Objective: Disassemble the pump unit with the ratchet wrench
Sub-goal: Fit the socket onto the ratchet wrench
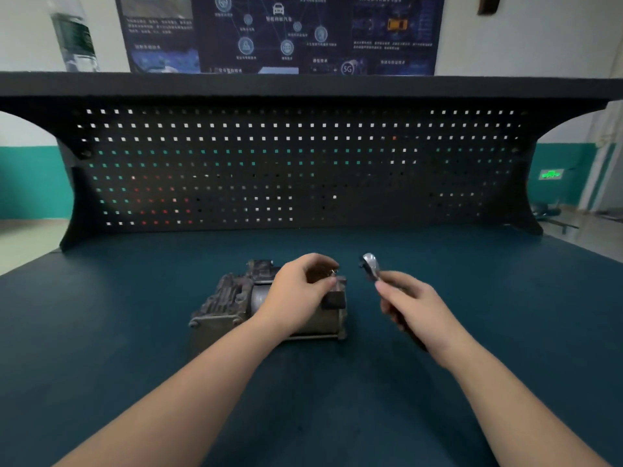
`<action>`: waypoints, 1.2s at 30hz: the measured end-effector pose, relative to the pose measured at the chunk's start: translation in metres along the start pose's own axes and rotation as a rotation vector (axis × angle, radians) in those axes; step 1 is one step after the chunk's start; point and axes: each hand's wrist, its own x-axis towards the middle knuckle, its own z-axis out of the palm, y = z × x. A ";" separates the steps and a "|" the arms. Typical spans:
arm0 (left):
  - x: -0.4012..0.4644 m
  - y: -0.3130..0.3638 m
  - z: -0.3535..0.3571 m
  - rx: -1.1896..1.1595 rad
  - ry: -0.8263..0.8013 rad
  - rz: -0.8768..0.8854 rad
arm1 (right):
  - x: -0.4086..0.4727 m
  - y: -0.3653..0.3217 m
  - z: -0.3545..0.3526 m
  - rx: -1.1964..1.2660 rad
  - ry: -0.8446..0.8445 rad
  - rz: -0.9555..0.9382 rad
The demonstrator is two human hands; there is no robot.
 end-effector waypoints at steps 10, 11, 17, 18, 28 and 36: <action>-0.001 -0.013 0.014 -0.020 -0.010 0.095 | -0.007 0.000 0.013 0.142 -0.077 0.074; 0.000 -0.012 0.016 -0.025 -0.023 0.102 | -0.007 -0.001 0.011 0.147 -0.090 0.076; 0.001 -0.014 0.024 -0.062 -0.094 0.106 | -0.006 -0.002 0.007 0.158 -0.077 0.138; 0.001 -0.015 0.025 -0.061 -0.099 0.104 | -0.006 -0.002 0.007 0.173 -0.073 0.149; 0.005 -0.009 0.014 -0.030 -0.195 0.112 | -0.006 -0.002 0.007 0.254 -0.238 0.221; 0.002 -0.013 0.017 -0.006 -0.223 0.096 | -0.007 -0.002 0.010 0.207 -0.173 0.219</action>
